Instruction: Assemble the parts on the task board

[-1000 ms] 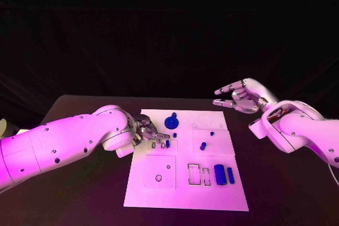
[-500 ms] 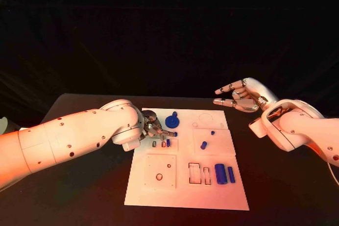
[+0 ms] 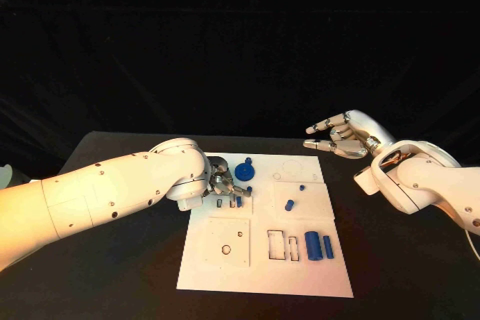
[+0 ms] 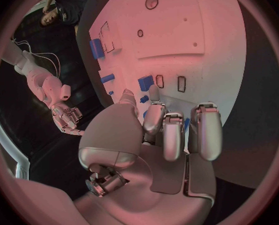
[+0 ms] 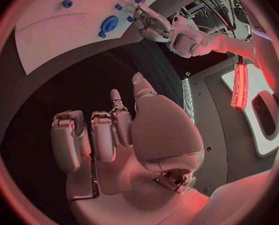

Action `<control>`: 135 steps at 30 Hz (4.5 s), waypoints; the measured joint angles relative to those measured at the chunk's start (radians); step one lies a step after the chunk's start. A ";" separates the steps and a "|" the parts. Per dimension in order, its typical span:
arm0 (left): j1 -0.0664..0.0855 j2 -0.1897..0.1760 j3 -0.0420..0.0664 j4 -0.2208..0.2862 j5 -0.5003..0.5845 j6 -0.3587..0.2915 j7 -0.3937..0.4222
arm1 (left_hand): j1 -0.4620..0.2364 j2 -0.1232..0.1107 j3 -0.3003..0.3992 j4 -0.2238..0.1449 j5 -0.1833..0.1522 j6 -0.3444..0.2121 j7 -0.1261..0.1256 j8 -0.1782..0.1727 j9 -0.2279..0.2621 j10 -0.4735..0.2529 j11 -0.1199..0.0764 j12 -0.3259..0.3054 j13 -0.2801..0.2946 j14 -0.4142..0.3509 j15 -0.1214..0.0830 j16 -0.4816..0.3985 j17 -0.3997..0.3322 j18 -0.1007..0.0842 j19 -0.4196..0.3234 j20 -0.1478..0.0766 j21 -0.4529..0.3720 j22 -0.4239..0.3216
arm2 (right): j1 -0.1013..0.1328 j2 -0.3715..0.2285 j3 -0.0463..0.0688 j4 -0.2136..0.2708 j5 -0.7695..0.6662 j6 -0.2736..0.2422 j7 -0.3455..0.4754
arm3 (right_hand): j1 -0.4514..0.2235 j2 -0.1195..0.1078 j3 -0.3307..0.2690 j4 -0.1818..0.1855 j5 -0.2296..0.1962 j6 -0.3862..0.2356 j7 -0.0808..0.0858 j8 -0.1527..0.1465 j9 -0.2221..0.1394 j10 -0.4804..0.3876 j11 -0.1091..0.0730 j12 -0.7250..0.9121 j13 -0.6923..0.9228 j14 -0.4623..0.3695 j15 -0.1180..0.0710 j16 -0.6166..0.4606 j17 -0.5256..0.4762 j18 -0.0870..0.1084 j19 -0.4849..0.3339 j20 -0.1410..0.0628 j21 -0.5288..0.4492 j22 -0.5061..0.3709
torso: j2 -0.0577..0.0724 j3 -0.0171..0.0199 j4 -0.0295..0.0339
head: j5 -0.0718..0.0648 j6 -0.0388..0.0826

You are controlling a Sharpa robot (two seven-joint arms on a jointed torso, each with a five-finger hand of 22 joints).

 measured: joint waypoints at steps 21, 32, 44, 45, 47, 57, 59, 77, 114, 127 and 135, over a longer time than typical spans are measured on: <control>0.000 0.028 -0.009 -0.024 -0.010 0.044 -0.007 | 0.052 0.012 0.013 -0.013 0.008 -0.007 -0.007 0.016 0.030 0.003 -0.003 0.006 0.008 0.000 0.000 0.000 0.000 0.000 0.000 0.000 0.007 0.000 | 0.000 0.001 0.000 -0.002 0.000 0.007 -0.004 | 0.000 0.000 -0.003 0.003 0.005 0.000 0.000 0.000 0.000 0.000 0.000 0.000 0.000 0.000 0.000 0.000 0.000 0.000 0.000 0.000 -0.004 0.000 | 0.001 -0.0012 -0.0003 | 0.002 -0.003; 0.000 0.030 -0.010 -0.023 -0.011 0.043 -0.007 | 0.109 0.020 0.084 -0.031 0.012 -0.018 -0.011 0.020 0.048 0.005 -0.005 0.006 0.012 0.000 -0.007 0.000 0.000 0.000 0.000 -0.007 0.007 0.000 | 0.000 0.005 -0.001 -0.006 0.000 0.012 -0.005 | 0.000 0.000 -0.003 0.003 0.010 0.000 0.000 0.000 0.000 0.000 0.000 0.000 0.000 0.000 0.000 0.000 0.000 0.000 0.000 0.000 -0.004 0.000 | 0.000 -0.0005 0.0000 | 0.004 -0.007; 0.004 0.030 -0.007 -0.018 -0.010 0.039 -0.006 | 0.219 -0.016 0.342 -0.036 0.142 -0.054 -0.011 -0.003 0.053 0.001 -0.009 -0.001 -0.002 0.000 -0.018 0.000 0.000 0.000 0.002 -0.017 0.011 0.000 | -0.001 0.007 -0.002 -0.011 0.000 0.020 -0.008 | 0.000 0.000 -0.003 0.003 0.010 0.000 0.000 0.000 0.000 0.000 0.000 0.000 0.000 0.000 0.000 0.000 0.000 0.000 0.000 0.000 -0.004 -0.001 | 0.000 -0.0003 -0.0003 | 0.004 -0.011; 0.003 0.029 -0.008 -0.017 -0.010 0.038 -0.006 | 0.225 -0.023 0.374 -0.004 0.146 -0.057 -0.011 -0.004 0.065 0.001 -0.009 -0.004 -0.003 0.000 -0.018 0.000 0.000 0.000 0.002 -0.017 0.011 0.000 | -0.001 0.007 -0.002 -0.011 0.000 0.021 -0.008 | 0.000 0.000 -0.003 0.003 0.010 0.000 0.000 0.000 0.000 0.000 0.000 0.000 0.000 0.000 0.000 0.000 0.000 0.000 0.000 0.000 -0.004 -0.001 | 0.000 -0.0003 -0.0002 | 0.004 -0.011; 0.001 0.027 -0.009 -0.015 -0.009 0.035 -0.006 | 0.206 -0.063 0.448 0.039 0.148 -0.058 -0.010 0.003 0.080 0.002 -0.009 -0.005 -0.086 0.002 -0.020 0.000 0.000 0.000 0.002 -0.016 0.011 0.000 | -0.001 0.008 -0.003 -0.012 0.000 0.023 -0.008 | 0.000 0.000 -0.007 0.002 0.010 0.000 0.000 0.000 0.000 0.000 0.000 -0.004 0.000 0.000 0.000 0.000 -0.001 0.000 0.000 0.000 -0.004 -0.001 | 0.000 -0.0003 -0.0002 | 0.003 -0.012; 0.001 -0.003 -0.008 0.017 0.001 -0.004 -0.006 | 0.075 -0.150 0.667 -0.007 0.148 -0.059 -0.009 0.033 0.123 0.015 -0.014 0.002 0.005 0.000 -0.018 0.000 0.000 0.000 0.002 -0.016 0.011 0.000 | -0.002 0.010 -0.005 -0.018 0.000 0.035 -0.011 | 0.000 0.000 -0.008 0.003 0.010 0.000 0.000 0.000 0.000 0.000 0.000 -0.004 0.000 0.000 0.000 -0.004 -0.001 0.000 0.000 0.000 -0.004 -0.001 | 0.000 -0.0003 0.0002 | 0.003 -0.014; 0.001 -0.009 -0.008 0.025 0.002 -0.013 -0.005 | 0.070 -0.151 0.670 -0.007 0.148 -0.059 -0.009 0.034 0.124 0.014 -0.014 0.002 0.005 0.000 -0.018 0.000 0.000 0.000 0.002 -0.016 0.011 0.000 | -0.003 0.010 -0.006 -0.019 0.000 0.037 -0.011 | 0.000 0.000 -0.008 0.003 0.010 0.000 0.000 0.000 0.000 0.000 0.000 -0.004 0.000 0.000 0.000 -0.004 -0.001 0.000 0.000 0.000 -0.004 -0.001 | -0.001 0.0000 0.0008 | 0.003 -0.014; -0.013 -0.051 -0.016 0.083 -0.042 -0.108 -0.002 | 0.056 -0.165 0.695 -0.027 0.142 -0.060 -0.007 0.039 0.132 0.014 -0.014 0.002 0.006 0.000 -0.018 0.000 0.000 -0.015 0.002 -0.016 0.022 0.000 | -0.005 0.009 -0.008 -0.025 0.001 0.050 -0.012 | 0.000 0.000 -0.011 0.006 0.013 0.000 0.000 0.000 0.000 0.000 0.000 -0.004 0.000 0.000 0.000 -0.004 0.000 0.000 0.000 0.000 -0.004 0.000 | -0.002 0.0013 0.0034 | 0.006 -0.016; -0.025 -0.046 -0.019 0.082 -0.153 -0.049 -0.007 | 0.039 -0.181 0.721 -0.059 0.132 -0.054 -0.005 0.038 0.134 0.014 -0.014 -0.004 -0.004 0.000 -0.018 0.000 0.000 -0.015 0.002 -0.016 0.027 0.000 | -0.005 0.010 -0.008 -0.025 0.002 0.056 -0.012 | 0.000 0.000 -0.014 0.008 0.013 0.000 0.000 0.000 0.001 0.000 0.000 -0.003 0.000 0.000 0.000 -0.004 0.000 0.000 0.000 0.000 -0.004 0.000 | 0.000 0.0007 0.0020 | 0.009 -0.027; -0.025 -0.043 -0.019 0.079 -0.155 -0.039 -0.007 | 0.039 -0.181 0.722 -0.061 0.131 -0.053 -0.004 0.041 0.135 0.014 -0.014 -0.004 -0.001 0.000 -0.018 0.000 0.000 -0.015 0.002 -0.016 0.027 0.000 | -0.005 0.010 -0.008 -0.024 0.003 0.059 -0.010 | 0.000 0.000 -0.014 0.008 0.013 0.000 0.000 0.000 0.001 0.000 0.000 -0.003 0.000 0.000 0.000 -0.004 0.000 0.000 0.000 0.000 -0.004 -0.001 | 0.000 0.0010 0.0019 | 0.010 -0.030; -0.024 -0.040 -0.019 0.072 -0.155 -0.036 -0.007 | 0.022 -0.186 0.705 -0.087 0.131 -0.049 0.000 0.041 0.133 0.025 -0.018 0.004 0.008 0.000 -0.018 0.000 0.000 -0.015 0.002 -0.016 0.031 0.000 | -0.005 0.009 -0.008 -0.022 0.003 0.060 -0.010 | 0.000 0.000 -0.014 0.008 0.013 0.000 0.000 0.000 0.000 0.000 0.000 -0.003 0.000 0.000 0.000 -0.004 0.000 0.000 0.000 0.000 -0.004 -0.001 | 0.000 0.0016 0.0016 | 0.011 -0.031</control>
